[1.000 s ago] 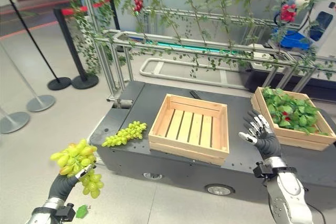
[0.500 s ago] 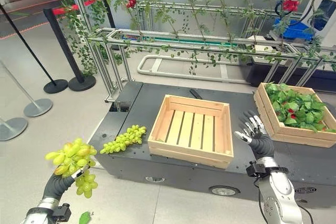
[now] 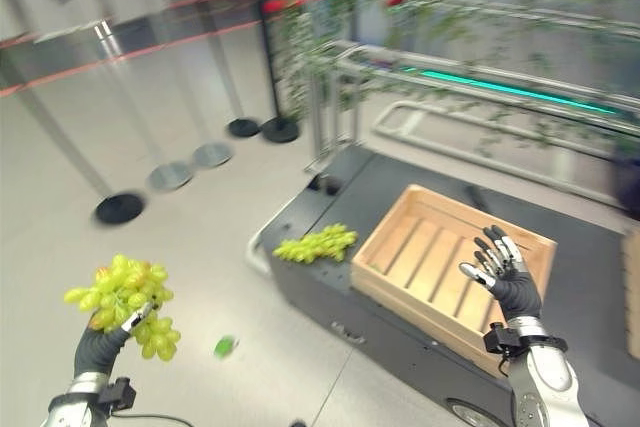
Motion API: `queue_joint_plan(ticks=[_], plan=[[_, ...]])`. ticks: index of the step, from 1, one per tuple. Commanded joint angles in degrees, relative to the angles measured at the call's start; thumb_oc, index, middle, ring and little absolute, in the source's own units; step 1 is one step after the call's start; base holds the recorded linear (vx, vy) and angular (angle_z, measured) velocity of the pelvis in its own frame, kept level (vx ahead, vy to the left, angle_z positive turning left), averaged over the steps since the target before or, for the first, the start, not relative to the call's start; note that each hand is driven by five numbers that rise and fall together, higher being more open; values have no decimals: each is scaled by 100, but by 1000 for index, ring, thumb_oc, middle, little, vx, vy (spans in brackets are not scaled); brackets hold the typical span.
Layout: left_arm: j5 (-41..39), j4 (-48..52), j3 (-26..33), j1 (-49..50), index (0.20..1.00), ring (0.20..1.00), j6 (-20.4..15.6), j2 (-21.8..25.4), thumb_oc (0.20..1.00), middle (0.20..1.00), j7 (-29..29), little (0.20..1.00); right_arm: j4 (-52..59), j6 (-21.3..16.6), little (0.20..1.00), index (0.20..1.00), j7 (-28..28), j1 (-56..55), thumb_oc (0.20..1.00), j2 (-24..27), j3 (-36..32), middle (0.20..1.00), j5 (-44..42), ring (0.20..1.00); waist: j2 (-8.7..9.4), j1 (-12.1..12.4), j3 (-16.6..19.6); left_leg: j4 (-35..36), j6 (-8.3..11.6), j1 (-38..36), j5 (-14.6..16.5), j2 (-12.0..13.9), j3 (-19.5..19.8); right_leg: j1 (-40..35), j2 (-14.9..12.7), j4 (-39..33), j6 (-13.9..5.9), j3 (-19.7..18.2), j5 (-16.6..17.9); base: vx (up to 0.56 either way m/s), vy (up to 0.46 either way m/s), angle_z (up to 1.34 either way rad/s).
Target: Pick up the fruits from the basket on one side to the basket on the other side
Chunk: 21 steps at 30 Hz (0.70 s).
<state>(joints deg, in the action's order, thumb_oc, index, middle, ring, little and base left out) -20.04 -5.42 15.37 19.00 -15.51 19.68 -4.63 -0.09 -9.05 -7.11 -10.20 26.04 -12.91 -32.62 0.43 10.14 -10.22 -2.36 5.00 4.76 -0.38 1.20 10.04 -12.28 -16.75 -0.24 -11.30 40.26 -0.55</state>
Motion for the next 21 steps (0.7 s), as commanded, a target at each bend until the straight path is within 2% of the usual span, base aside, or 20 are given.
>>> queue_joint_plan(ticks=[1, 2, 4, 5, 6, 7, 8, 9, 11, 12, 13, 14, 15, 18, 19, 20, 21], plan=[[-249, 352, 386, -265, 200, 200, -463, 348, 200, 200, 226, 200, 136, -495, 1000, 1000, 79, 341, 1000, 235, -191, 1000, 258, 1000, 57, -25, 286, -78, 203, 287, -343, 703, -859, 388, -649, 623, -265, 258, 395, -171, 76, 134], [-248, 353, 391, -264, 200, 200, -462, 346, 200, 200, 227, 200, 132, -498, 1000, 1000, 80, 347, 1000, 236, -185, 1000, 259, 1000, 57, -28, 283, -94, 203, 289, -327, 704, -863, 382, -647, 617, -266, 258, 394, -273, 115, 94], [-263, 331, 458, -310, 200, 200, -458, 345, 200, 200, 251, 200, 120, -492, 1000, 1000, 116, 314, 1000, 225, -246, 1000, 336, 1000, 109, -166, 299, -318, 162, 214, -261, 947, -1767, 349, -673, 614, -201, 571, 432, -227, 94, 135], [-244, 346, 490, -365, 200, 200, -489, 398, 200, 200, 312, 200, 102, -507, 1000, 1000, 145, 310, 1000, 112, -281, 1000, 293, 1000, 166, -247, 372, -458, 133, 112, -134, 1024, -2366, 298, -655, 604, -127, 840, 446, -183, 92, 155], [-244, 346, 490, -365, 200, 200, -489, 398, 200, 200, 312, 200, 102, -507, 1000, 1000, 145, 310, 1000, 112, -281, 1000, 293, 1000, 166, -247, 372, -458, 133, 112, -134, 1024, -2366, 298, -655, 604, -127, 840, 446, -118, 162, 176], [-162, 313, 517, -451, 200, 200, -523, 494, 200, 200, 444, 200, 109, -529, 1000, 1000, 157, 308, 1000, 1, -294, 1000, 295, 1000, 212, -264, 452, -547, 71, 78, 58, 876, -2667, 287, -635, 611, -103, 1054, 525, -13, 109, 107], [-154, 314, 512, -453, 200, 200, -522, 500, 200, 200, 453, 200, 112, -529, 1000, 1000, 157, 305, 1000, -9, -297, 1000, 300, 1000, 223, -274, 460, -555, 59, 89, 74, 860, -2657, 283, -648, 608, -116, 1069, 536, 47, 270, 121], [-25, 345, 568, -426, 200, 200, -564, 549, 200, 200, 515, 200, 112, -534, 1000, 1000, 177, 285, 1000, -137, -367, 1000, 219, 1000, 179, -234, 560, -195, 8, 80, -29, 690, -2764, 300, -630, 581, -195, 1192, 694, 100, 239, 75], [106, 348, 595, -389, 200, 200, -584, 581, 200, 200, 584, 200, 33, -560, 1000, 1000, 183, 323, 1000, -222, -380, 1000, 151, 1000, 198, -184, 615, -41, -15, 77, -72, 600, -2667, 294, -634, 514, -231, 1261, 774, 80, 195, 82], [161, 308, 653, -345, 200, 200, -604, 605, 200, 200, 646, 200, -38, -555, 1000, 1000, 202, 414, 1000, -269, -285, 1000, 141, 1000, 223, -49, 619, -65, -62, 76, 27, 457, -2436, 335, -669, 497, -260, 1243, 876, 68, 189, 54], [148, 373, 864, -314, 200, 200, -650, 658, 200, 200, 767, 200, -108, -579, 1000, 1000, 296, 569, 1000, -400, -161, 1000, 87, 1000, 312, 110, 581, -135, -67, 104, 69, 388, -2369, 338, -689, 451, -306, 1212, 1103, 65, 189, 23], [150, 389, 879, -309, 200, 200, -640, 667, 200, 200, 773, 200, -113, -580, 1000, 1000, 301, 584, 1000, -414, -152, 1000, 87, 1000, 327, 102, 576, -136, -70, 107, 69, 386, -2367, 335, -687, 436, -308, 1214, 1119, 44, 242, -6], [302, 506, 1043, -237, 200, 200, -682, 751, 200, 200, 893, 200, -106, -581, 1000, 1000, 283, 682, 1000, -504, -28, 1000, 44, 1000, 394, 247, 543, -199, -96, 133, 122, 293, -2291, 385, -694, 383, -346, 1203, 1283, 3, 212, 11], [397, 670, 1178, -207, 200, 200, -676, 812, 200, 200, 998, 200, -130, -584, 1000, 1000, 321, 837, 1000, -626, 152, 1000, 64, 1000, 494, 378, 522, -296, -110, 166, 216, 245, -2300, 449, -676, 294, -360, 1183, 1324, -3, 209, 48], [381, 717, 1193, -230, 200, 200, -719, 834, 200, 200, 1102, 200, -230, -616, 1000, 1000, 410, 1069, 1000, -696, 373, 1000, 49, 1000, 543, 530, 451, -444, -137, 185, 337, 135, -2245, 560, -720, 188, -370, 1128, 1559, -24, 123, 32], [386, 721, 1201, -234, 200, 200, -718, 835, 200, 200, 1110, 200, -246, -623, 1000, 1000, 417, 1092, 1000, -698, 382, 1000, 52, 1000, 548, 538, 441, -457, -145, 188, 349, 134, -2259, 563, -720, 171, -370, 1112, 1581, -27, 273, 34], [527, 835, 1237, -222, 200, 200, -746, 878, 200, 200, 1193, 200, -315, -638, 1000, 1000, 474, 1240, 1000, -741, 529, 1000, 117, 1000, 486, 672, 409, -424, -164, 167, 352, 64, -2242, 678, -787, 47, -370, 918, 1905, -5, 163, 9]])
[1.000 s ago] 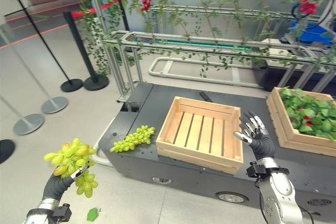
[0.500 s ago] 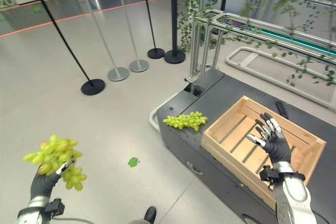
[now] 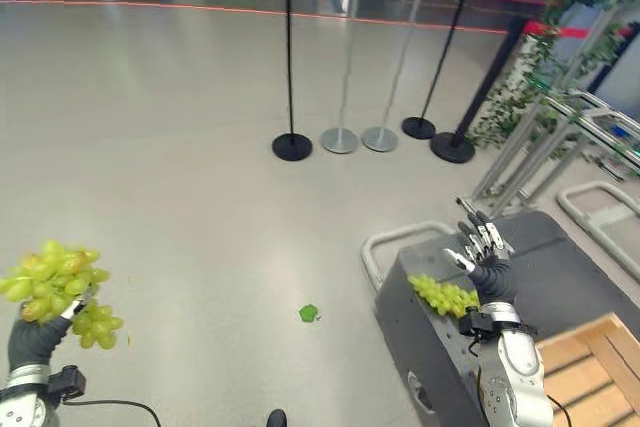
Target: Pick up the fruits from the basket on one side to the basket on the other side
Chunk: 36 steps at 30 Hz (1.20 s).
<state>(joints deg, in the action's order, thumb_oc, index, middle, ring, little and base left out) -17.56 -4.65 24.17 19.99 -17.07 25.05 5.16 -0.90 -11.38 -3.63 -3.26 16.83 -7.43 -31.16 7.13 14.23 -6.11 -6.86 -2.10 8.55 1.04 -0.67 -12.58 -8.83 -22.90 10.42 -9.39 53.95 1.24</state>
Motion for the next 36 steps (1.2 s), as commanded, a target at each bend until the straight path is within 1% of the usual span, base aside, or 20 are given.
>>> queue_joint_plan(ticks=[1, 3, 4, 7, 9, 10, 11, 12, 13, 17, 19, 20, 21, 22, 24, 25, 27, 29, 30, 36], plan=[[291, 775, 360, -317, 200, 200, -580, 331, 200, 200, 224, 200, -239, -405, 1000, 1000, 131, 557, 1000, 179, -14, 1000, -24, 1000, -184, 274, -5, 36, 540, -216, 208, 249, 6, 341, -168, -1040, -561, -468, 1752, 31, 324, 21], [248, 842, 398, -313, 200, 200, -621, 294, 200, 200, 280, 200, -275, -376, 1000, 1000, 160, 714, 1000, 162, 152, 1000, 71, 1000, -429, 377, -36, 44, 487, -266, 249, 201, 344, 662, -282, -1260, -561, -1224, 1898, 82, 306, 45], [233, 802, 306, -420, 200, 200, -607, 351, 200, 200, 311, 200, -200, -379, 1000, 1000, 153, 594, 1000, 157, 102, 1000, 78, 1000, -425, 193, -48, -32, 369, -220, 239, 12, 606, 692, -190, -1338, -561, -2064, 1715, 55, 192, 41], [204, 783, 262, -451, 200, 200, -612, 261, 200, 200, 310, 200, -162, -366, 1000, 1000, 71, 553, 1000, 197, 145, 1000, 63, 1000, -428, 141, 26, 30, 292, -317, 351, -152, 804, 611, 21, -1252, -549, -2061, 1401, 150, 302, 100], [268, 812, 255, -439, 200, 200, -604, 147, 200, 200, 324, 200, -169, -387, 1000, 1000, -16, 481, 1000, 228, 117, 1000, 24, 1000, -334, 2, 30, 249, 169, -583, 353, -490, 1056, 1074, 693, -993, -359, -2119, 921, 337, 336, 77], [341, 653, 51, -706, 200, 200, -544, 154, 200, 200, 381, 200, -133, -414, 1000, 1000, -118, 354, 1000, 245, 135, 1000, -76, 1000, -230, -358, 22, 347, 112, -780, 346, -761, 1473, 1613, 1488, -641, -276, -2743, 577, 503, 307, 114], [306, 569, -102, -805, 200, 200, -529, 131, 200, 200, 363, 200, -224, -440, 1000, 1000, -175, 291, 1000, 281, 172, 1000, -139, 1000, -150, -556, 86, 385, 124, -883, 364, -895, 1808, 1728, 1831, -743, -234, -3206, 460, 409, 203, 159], [305, 563, -104, -809, 200, 200, -532, 132, 200, 200, 364, 200, -233, -447, 1000, 1000, -181, 293, 1000, 285, 171, 1000, -145, 1000, -144, -583, 94, 397, 127, -872, 339, -904, 1834, 1728, 1820, -761, -230, -3180, 472, 402, 82, 195], [218, 558, -358, -864, 200, 200, -498, 19, 200, 200, 246, 200, -294, -490, 1000, 1000, -190, 158, 1000, 403, 150, 1000, -175, 1000, -153, -808, 121, 396, 106, -1061, 391, -1063, 2546, 1902, 2346, -854, 29, -3908, 300, 233, 37, 264], [23, 630, -572, -871, 200, 200, -532, -212, 200, 200, 76, 200, -254, -463, 1000, 1000, -175, 43, 1000, 565, 75, 1000, -128, 1000, -201, -929, 216, 248, 124, -1179, 505, -1034, 3425, 1798, 2197, -1088, 250, -4295, 314, 317, -128, 241], [-258, 425, -804, -960, 200, 200, -568, -338, 200, 200, -31, 200, -235, -455, 1000, 1000, -244, 116, 1000, 728, 130, 1000, -154, 1000, -446, -716, 192, 37, 416, -1079, 549, -700, 3762, 1558, 1691, -1146, 192, -4198, 394, 270, -311, 136], [-263, 420, -808, -969, 200, 200, -570, -340, 200, 200, -35, 200, -238, -457, 1000, 1000, -244, 120, 1000, 734, 123, 1000, -155, 1000, -438, -743, 193, 32, 418, -1053, 520, -726, 3791, 1570, 1663, -1150, 185, -4173, 412, 252, -389, 146], [-506, 333, -933, -993, 200, 200, -576, -396, 200, 200, -122, 200, -294, -470, 1000, 1000, -148, 219, 1000, 825, 137, 1000, -41, 1000, -502, -474, 122, 172, 636, -1002, 386, -469, 3869, 1301, 1450, -1185, 162, -3747, 400, 86, -176, 149], [-509, 330, -938, -1005, 200, 200, -577, -397, 200, 200, -125, 200, -300, -473, 1000, 1000, -150, 227, 1000, 828, 128, 1000, -43, 1000, -483, -526, 115, 208, 634, -993, 315, -507, 3926, 1293, 1403, -1205, 147, -3695, 429, 163, -273, 195], [-457, 375, -1189, -1075, 200, 200, -538, -373, 200, 200, -130, 200, -331, -532, 1000, 1000, 48, 128, 1000, 988, -107, 1000, 123, 1000, -608, -327, 89, 644, 894, -747, -178, -92, 3698, 776, 1154, -1286, 69, -2780, 296, 115, -158, 155], [-455, 374, -1197, -1077, 200, 200, -538, -375, 200, 200, -126, 200, -326, -531, 1000, 1000, 49, 121, 1000, 990, -114, 1000, 124, 1000, -616, -366, 87, 667, 900, -757, -194, -90, 3746, 748, 1155, -1296, 68, -2730, 291, 89, -84, 204], [-306, 418, -1302, -1137, 200, 200, -512, -319, 200, 200, -84, 200, -293, -551, 1000, 1000, 155, 3, 1000, 1163, -224, 1000, 382, 1000, -620, -561, 28, 702, 872, -405, -439, 126, 2652, 348, 956, -1241, 2, -2118, 224, 126, -88, 295], [-274, 404, -1294, -1124, 200, 200, -510, -331, 200, 200, -64, 200, -295, -551, 1000, 1000, 197, 3, 1000, 1156, -224, 1000, 455, 1000, -601, -614, 10, 630, 824, -406, -357, 168, 2367, 239, 905, -1233, 18, -1931, 197, 76, -65, 185], [-181, 379, -1191, -1033, 200, 200, -534, -323, 200, 200, -36, 200, -360, -514, 1000, 1000, 185, 7, 1000, 1168, -171, 1000, 621, 1000, -537, -599, 49, 380, 816, -499, -41, 320, 1888, 95, 846, -1181, 24, -1803, 83, 13, 4, 131], [11, 381, -998, -841, 200, 200, -519, -310, 200, 200, 15, 200, -472, -486, 1000, 1000, 138, 29, 1000, 1076, -125, 1000, 679, 1000, -478, -495, 206, 552, 906, -572, -245, 797, 1173, -29, 707, -1115, -28, -1320, 107, 37, 75, 97]])
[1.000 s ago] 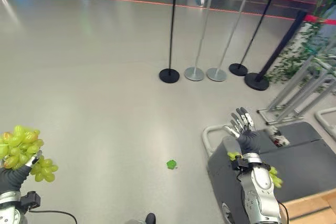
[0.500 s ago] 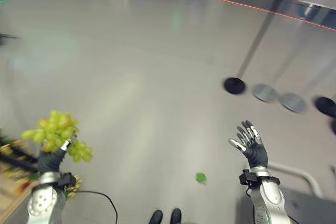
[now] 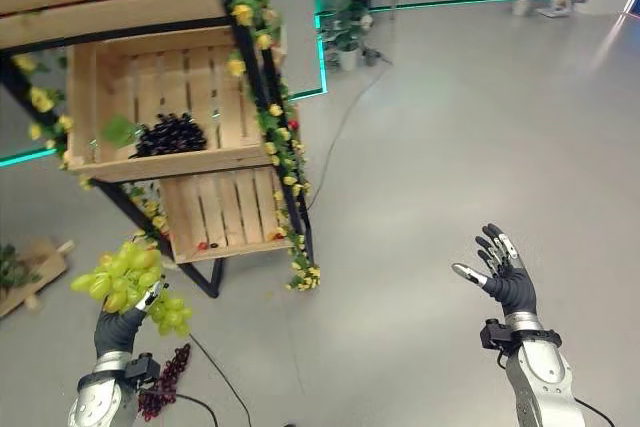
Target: Pick up the fruits from the basket on one side to the basket on the other side
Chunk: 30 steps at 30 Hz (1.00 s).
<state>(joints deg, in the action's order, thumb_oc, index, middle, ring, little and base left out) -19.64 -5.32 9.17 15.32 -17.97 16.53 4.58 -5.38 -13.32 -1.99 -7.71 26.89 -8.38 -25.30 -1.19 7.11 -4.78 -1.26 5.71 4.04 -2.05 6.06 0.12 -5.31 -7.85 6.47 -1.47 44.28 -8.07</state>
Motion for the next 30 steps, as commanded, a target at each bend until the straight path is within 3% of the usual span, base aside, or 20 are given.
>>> queue_joint_plan(ticks=[1, 3, 4, 6, 8, 9, 11, 14, 16, 20, 21, 22, 23, 25, 27, 28, 30], plan=[[256, 465, 507, -371, 200, 200, -431, 581, 200, 200, 95, 200, -72, -302, 1000, 1000, 4, 515, 1000, 78, -7, 1000, 88, 1000, 370, 274, 69, 71, 190, -97, -56, 278, -192, -396, -835, -716, -857, -256, 1074, -12, 190, 134], [305, 503, 544, -379, 200, 200, -450, 647, 200, 200, 126, 200, -100, -342, 1000, 1000, 39, 591, 1000, 92, 4, 1000, 71, 1000, 399, 290, 38, 285, 376, -3, -410, 654, -329, -419, -978, -739, -997, -56, 1202, -24, 339, 76], [344, 516, 591, -380, 200, 200, -475, 698, 200, 200, 172, 200, -130, -334, 1000, 1000, 64, 636, 1000, 147, 52, 1000, 68, 1000, 420, 313, -38, 333, 536, 134, -665, 976, -379, -437, -1172, -809, -1152, -2, 1362, -12, 340, 42], [358, 506, 685, -349, 200, 200, -468, 733, 200, 200, 199, 200, -103, -327, 1000, 1000, 55, 728, 1000, 132, 127, 1000, 45, 1000, 449, 358, -73, 341, 592, 114, -707, 1053, -449, -432, -1236, -882, -1213, -5, 1552, -39, 383, 58], [337, 518, 764, -288, 200, 200, -454, 765, 200, 200, 190, 200, -123, -308, 1000, 1000, 55, 765, 1000, 87, 175, 1000, 39, 1000, 474, 389, -50, 342, 558, 8, -545, 1025, -569, -406, -1244, -911, -1226, -28, 1623, -34, 309, 47], [375, 557, 872, -204, 200, 200, -451, 818, 200, 200, 190, 200, -166, -296, 1000, 1000, 68, 836, 1000, -60, 213, 1000, 5, 1000, 560, 450, -36, 117, 489, 26, -300, 913, -618, -283, -1216, -981, -1218, -60, 1754, -23, 290, 12], [425, 583, 906, -193, 200, 200, -449, 876, 200, 200, 208, 200, -202, -307, 1000, 1000, 78, 903, 1000, -144, 246, 1000, -26, 1000, 641, 486, -82, -131, 443, 108, -116, 844, -648, -161, -1228, -998, -1233, -123, 1836, -72, 276, 4], [523, 686, 979, -332, 200, 200, -499, 1121, 200, 200, 310, 200, -250, -355, 1000, 1000, 196, 1193, 1000, -467, 374, 1000, -152, 1000, 842, 653, -343, -798, 369, 374, 397, 518, -849, 243, -1265, -1103, -1295, -301, 2130, -105, 340, -3], [575, 677, 1011, -374, 200, 200, -503, 1171, 200, 200, 369, 200, -228, -365, 1000, 1000, 218, 1234, 1000, -479, 398, 1000, -113, 1000, 859, 658, -375, -856, 354, 399, 484, 426, -906, 358, -1259, -1124, -1319, -378, 2188, -40, 313, 5], [870, 672, 1058, -398, 200, 200, -517, 1185, 200, 200, 533, 200, -299, -363, 1000, 1000, 311, 1337, 1000, -622, 390, 1000, 7, 1000, 675, 591, -393, -787, 69, 190, 672, -52, -901, 986, -1187, -1147, -1353, -842, 2119, 3, 591, -5], [869, 598, 900, -556, 200, 200, -494, 1180, 200, 200, 563, 200, -255, -343, 1000, 1000, 330, 1147, 1000, -682, 244, 1000, 15, 1000, 572, 364, -361, -643, -106, 203, 524, -377, -585, 1076, -1198, -1147, -1243, -1467, 1876, 33, 500, 9], [870, 593, 892, -558, 200, 200, -497, 1180, 200, 200, 566, 200, -248, -340, 1000, 1000, 330, 1137, 1000, -680, 239, 1000, 15, 1000, 567, 359, -356, -633, -103, 199, 522, -375, -575, 1070, -1195, -1147, -1243, -1455, 1867, 97, 595, 84], [827, 581, 827, -545, 200, 200, -506, 1046, 200, 200, 477, 200, -326, -298, 1000, 1000, 303, 1088, 1000, -621, 211, 1000, 103, 1000, 532, 263, -226, -444, -228, 46, 549, -584, -520, 821, -1000, -1147, -1124, -1365, 1801, 137, 375, 107], [920, 618, 849, -455, 200, 200, -479, 1010, 200, 200, 455, 200, -343, -299, 1000, 1000, 273, 1025, 1000, -667, 194, 1000, 53, 1000, 582, 190, -207, -231, -299, -170, 530, -820, -579, 854, -602, -976, -1053, -1123, 1731, 190, 436, 79], [994, 641, 806, -432, 200, 200, -434, 1014, 200, 200, 421, 200, -332, -280, 1000, 1000, 181, 869, 1000, -669, 145, 1000, 62, 1000, 656, 35, -230, -176, -354, -335, 577, -1049, -403, 1035, -164, -786, -1007, -1412, 1475, 168, 241, 5], [995, 641, 805, -433, 200, 200, -434, 1016, 200, 200, 421, 200, -331, -280, 1000, 1000, 179, 867, 1000, -670, 143, 1000, 61, 1000, 670, 24, -225, -172, -361, -318, 550, -1066, -396, 1048, -182, -788, -1004, -1403, 1487, 146, 171, 23], [940, 634, 708, -456, 200, 200, -402, 912, 200, 200, 404, 200, -345, -298, 1000, 1000, 107, 769, 1000, -627, 120, 1000, 19, 1000, 762, -124, -213, -191, -366, -507, 684, -1259, -260, 1213, 310, -581, -923, -1626, 1380, 239, 216, 72]])
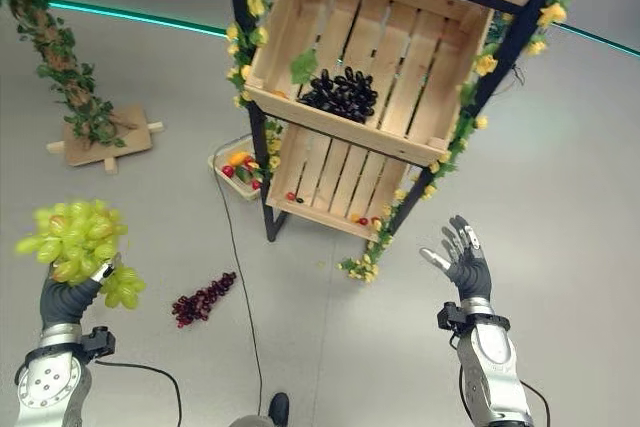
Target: Pick up the fruits from the basket on one side to the basket on the other side
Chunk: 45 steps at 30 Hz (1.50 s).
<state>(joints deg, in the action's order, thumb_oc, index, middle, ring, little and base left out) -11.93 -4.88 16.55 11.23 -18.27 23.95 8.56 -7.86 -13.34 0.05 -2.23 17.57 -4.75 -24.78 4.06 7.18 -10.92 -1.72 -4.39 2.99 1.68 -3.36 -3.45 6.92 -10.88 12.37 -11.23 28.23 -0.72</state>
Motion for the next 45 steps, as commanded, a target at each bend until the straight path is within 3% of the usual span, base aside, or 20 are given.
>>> queue_joint_plan(ticks=[1, 7, 9, 10, 11, 12, 13, 14, 15, 16, 18, 19, 21, 22, 23, 24, 26, 28, 37, 45], plan=[[187, 570, -128, -106, 200, 200, -330, 126, 200, 200, -22, 200, -87, -302, 1000, 1000, -127, 195, 1000, 320, -287, 1000, -89, 1000, 259, -213, 369, -112, 643, -549, 321, -460, 293, 235, 837, -969, 75, 44, 621, 299, 166, 87], [105, 529, -342, -195, 200, 200, -329, 58, 200, 200, 25, 200, -81, -321, 1000, 1000, -90, 140, 1000, 291, -300, 1000, -180, 1000, 99, -343, 556, -7, 533, -916, 534, -353, 625, 240, 763, -917, 418, 507, 411, 282, -54, 72], [-8, 468, -454, -273, 200, 200, -373, -30, 200, 200, 24, 200, -130, -346, 1000, 1000, -23, 145, 1000, 400, -310, 1000, -122, 1000, -57, -393, 662, -27, 596, -1081, 619, -192, 751, 140, 626, -1048, 490, 458, 408, 339, -181, 66], [-228, 403, -548, -360, 200, 200, -404, -109, 200, 200, -1, 200, -80, -347, 1000, 1000, 28, 106, 1000, 458, -293, 1000, -112, 1000, -280, -555, 697, -415, 783, -1115, 483, 122, 930, 169, 373, -1028, 471, -8, 371, 226, -185, 54], [-230, 397, -548, -362, 200, 200, -408, -114, 200, 200, -2, 200, -79, -347, 1000, 1000, 29, 106, 1000, 464, -292, 1000, -113, 1000, -292, -555, 702, -433, 787, -1104, 499, 130, 929, 177, 379, -1017, 472, -7, 364, 390, -317, 90], [-306, 391, -577, -364, 200, 200, -461, -123, 200, 200, -21, 200, -136, -322, 1000, 1000, 62, 174, 1000, 486, -231, 1000, -49, 1000, -364, -459, 636, -824, 1005, -972, 231, 259, 846, 6, 129, -1011, 439, -80, 452, 167, -133, 76], [-306, 390, -577, -368, 200, 200, -461, -123, 200, 200, -22, 200, -139, -324, 1000, 1000, 62, 178, 1000, 486, -232, 1000, -49, 1000, -366, -457, 629, -839, 1005, -969, 238, 258, 844, 3, 129, -1009, 438, -82, 453, 350, -286, 37], [-342, 304, -604, -404, 200, 200, -496, -85, 200, 200, -20, 200, -146, -308, 1000, 1000, 52, 194, 1000, 486, -205, 1000, -91, 1000, -339, -447, 561, -1419, 1270, -812, -258, 332, 858, -274, 61, -1030, 437, -259, 493, 171, -149, -27], [-343, 302, -606, -410, 200, 200, -498, -83, 200, 200, -21, 200, -147, -308, 1000, 1000, 51, 197, 1000, 485, -209, 1000, -92, 1000, -316, -461, 561, -1411, 1261, -793, -292, 300, 869, -267, 30, -1045, 434, -249, 518, 364, -300, -62], [-410, 321, -635, -391, 200, 200, -490, -107, 200, 200, -77, 200, -133, -314, 1000, 1000, 35, 194, 1000, 531, -177, 1000, -64, 1000, -266, -362, 504, -2298, 1556, -509, -918, 320, 872, -551, 36, -1061, 517, -265, 430, 166, -141, -45], [-436, 322, -671, -392, 200, 200, -482, -97, 200, 200, -106, 200, -69, -315, 1000, 1000, 36, 171, 1000, 553, -188, 1000, -77, 1000, -173, -334, 433, -2738, 1631, -160, -1114, 264, 843, -662, -56, -1074, 554, -271, 408, 201, -209, -27], [-413, 360, -690, -342, 200, 200, -469, -92, 200, 200, -123, 200, -68, -317, 1000, 1000, 41, 197, 1000, 574, -182, 1000, -123, 1000, -36, -256, 300, -3090, 1509, 252, -972, 229, 694, -873, -147, -1141, 604, -260, 322, 273, -243, -12], [-412, 366, -704, -316, 200, 200, -460, -95, 200, 200, -144, 200, -62, -304, 1000, 1000, 70, 205, 1000, 594, -200, 1000, -75, 1000, -61, -176, 257, -2908, 1391, 503, -746, 325, 549, -1016, -88, -1264, 574, -270, 313, 247, -101, -19], [-448, 340, -704, -272, 200, 200, -442, -137, 200, 200, -161, 200, -54, -286, 1000, 1000, 78, 223, 1000, 622, -227, 1000, -47, 1000, -70, -118, 300, -2098, 1197, 674, -384, 395, 376, -1208, -45, -1501, 467, -299, 311, 190, 5, -27], [-448, 340, -705, -272, 200, 200, -442, -137, 200, 200, -161, 200, -54, -286, 1000, 1000, 78, 222, 1000, 621, -227, 1000, -47, 1000, -64, -112, 298, -2082, 1195, 662, -393, 391, 368, -1211, -50, -1507, 466, -305, 315, 426, 107, -40], [-363, 339, -661, -146, 200, 200, -417, -174, 200, 200, -134, 200, -58, -295, 1000, 1000, 71, 263, 1000, 665, -168, 1000, 31, 1000, -196, 24, 422, -560, 1098, 704, -459, 372, 661, -1294, 83, -1678, 309, -423, 280, 243, 102, -35], [-182, 315, -624, -8, 200, 200, -399, -189, 200, 200, -78, 200, -168, -301, 1000, 1000, 101, 318, 1000, 669, -105, 1000, 80, 1000, -240, 87, 427, -194, 1172, 678, -746, 357, 853, -1403, 95, -1727, 243, -565, 291, 236, 104, -72], [-158, 292, -543, 60, 200, 200, -412, -185, 200, 200, -152, 200, -178, -237, 1000, 1000, -26, 397, 1000, 652, 11, 1000, 151, 1000, -293, 40, 473, -244, 1077, 492, -482, 352, 810, -1311, 55, -1737, 189, -693, 339, 106, 97, -108], [-17, 433, -256, 126, 200, 200, -428, -38, 200, 200, -105, 200, -248, -168, 1000, 1000, -129, 378, 1000, 385, 58, 1000, 133, 1000, -32, 105, 650, 265, 764, 59, -360, 273, 415, -980, 46, -1737, 144, -973, 492, 61, 75, -43], [-72, 589, -350, 61, 200, 200, -409, -15, 200, 200, -118, 200, -301, -157, 1000, 1000, -123, 407, 1000, 304, 146, 1000, 105, 1000, 42, 85, 690, 307, 687, -35, -292, 247, 326, -925, 87, -1737, 129, -972, 509, 12, 14, -9]])
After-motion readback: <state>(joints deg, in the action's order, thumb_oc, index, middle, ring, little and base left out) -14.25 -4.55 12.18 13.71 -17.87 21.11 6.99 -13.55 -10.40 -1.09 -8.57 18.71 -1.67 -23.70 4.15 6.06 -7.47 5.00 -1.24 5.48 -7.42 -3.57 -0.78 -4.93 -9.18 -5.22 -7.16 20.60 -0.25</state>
